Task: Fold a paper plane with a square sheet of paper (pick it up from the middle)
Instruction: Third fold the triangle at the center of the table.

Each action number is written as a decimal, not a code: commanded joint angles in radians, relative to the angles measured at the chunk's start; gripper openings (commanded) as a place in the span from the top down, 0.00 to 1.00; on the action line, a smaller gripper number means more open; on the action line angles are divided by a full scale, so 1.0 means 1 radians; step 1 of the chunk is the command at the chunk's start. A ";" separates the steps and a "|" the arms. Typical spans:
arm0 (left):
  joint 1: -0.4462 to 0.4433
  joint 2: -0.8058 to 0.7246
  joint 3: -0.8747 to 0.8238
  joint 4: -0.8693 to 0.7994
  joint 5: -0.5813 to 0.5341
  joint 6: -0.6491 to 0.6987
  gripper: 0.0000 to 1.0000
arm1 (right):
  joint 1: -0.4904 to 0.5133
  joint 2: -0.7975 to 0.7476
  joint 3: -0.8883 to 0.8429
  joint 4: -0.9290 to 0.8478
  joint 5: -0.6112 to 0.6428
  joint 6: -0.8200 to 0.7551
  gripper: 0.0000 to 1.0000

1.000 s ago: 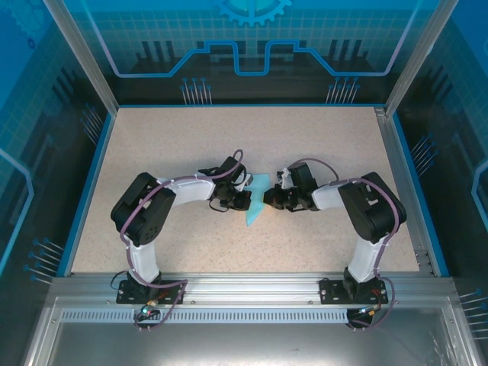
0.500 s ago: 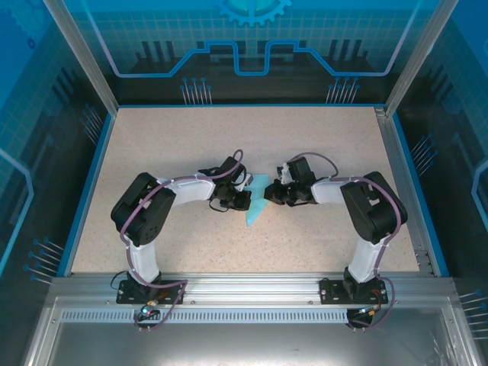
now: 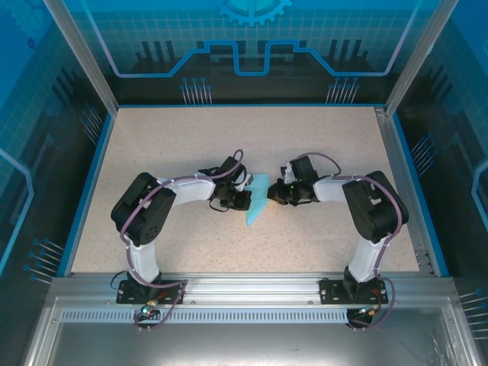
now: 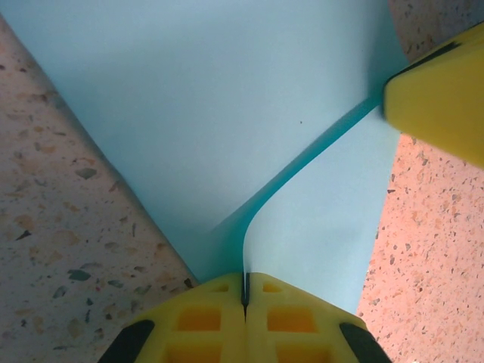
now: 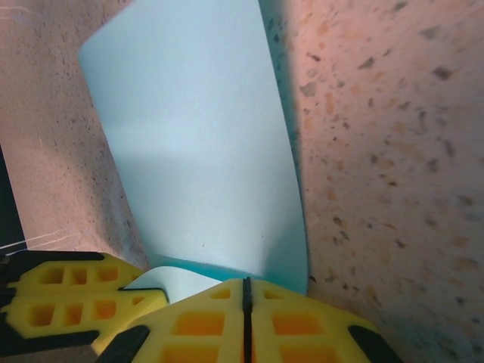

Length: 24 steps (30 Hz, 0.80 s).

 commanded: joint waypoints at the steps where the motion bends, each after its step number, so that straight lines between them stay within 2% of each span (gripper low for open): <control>1: 0.004 0.043 -0.002 -0.067 -0.035 0.022 0.97 | -0.026 -0.026 0.047 -0.048 -0.017 -0.029 0.91; 4: 0.004 0.043 -0.001 -0.067 -0.036 0.022 0.97 | -0.024 -0.004 0.039 -0.022 -0.040 -0.026 0.91; 16: 0.004 0.041 -0.007 -0.068 -0.039 0.023 0.97 | -0.021 0.088 0.038 -0.080 0.042 -0.039 0.92; 24: 0.003 0.041 -0.004 -0.070 -0.041 0.025 0.97 | -0.013 -0.063 0.062 -0.136 0.033 -0.063 0.89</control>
